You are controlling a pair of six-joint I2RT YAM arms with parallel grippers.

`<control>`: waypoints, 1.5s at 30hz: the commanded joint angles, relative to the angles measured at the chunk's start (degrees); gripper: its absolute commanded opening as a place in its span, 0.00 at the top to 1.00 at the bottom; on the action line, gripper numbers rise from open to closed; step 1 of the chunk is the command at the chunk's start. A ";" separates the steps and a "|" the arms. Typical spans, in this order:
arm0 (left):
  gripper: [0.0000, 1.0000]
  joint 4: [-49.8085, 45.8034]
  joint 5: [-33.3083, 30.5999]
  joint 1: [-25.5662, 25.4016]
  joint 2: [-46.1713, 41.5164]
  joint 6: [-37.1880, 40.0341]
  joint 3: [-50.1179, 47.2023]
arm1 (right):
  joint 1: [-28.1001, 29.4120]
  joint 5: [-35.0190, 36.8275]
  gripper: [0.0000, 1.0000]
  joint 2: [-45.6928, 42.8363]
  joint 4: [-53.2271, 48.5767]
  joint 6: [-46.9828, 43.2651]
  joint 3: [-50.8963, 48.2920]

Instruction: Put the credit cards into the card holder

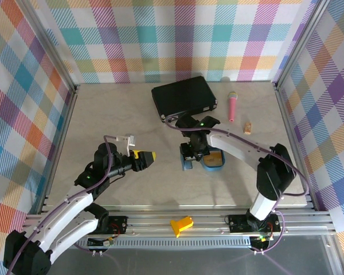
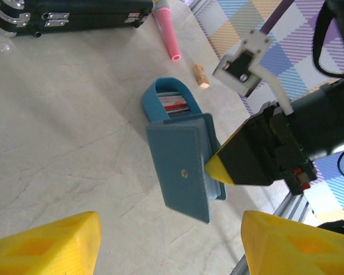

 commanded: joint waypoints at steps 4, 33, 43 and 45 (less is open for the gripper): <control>0.35 4.30 -2.12 -0.73 -1.24 -3.51 -3.18 | 0.93 -1.87 0.90 3.41 -1.57 1.95 3.60; 0.36 5.77 -2.18 -0.73 1.54 -2.88 -4.28 | 0.93 -5.85 0.81 7.97 0.68 2.12 3.29; 0.36 5.59 -2.26 -0.77 1.02 -2.95 -4.81 | 0.93 -7.67 0.81 8.17 2.77 2.74 2.69; 0.36 5.42 -2.26 -0.75 0.62 -2.90 -4.98 | 0.93 -7.63 0.81 8.22 3.29 3.04 2.60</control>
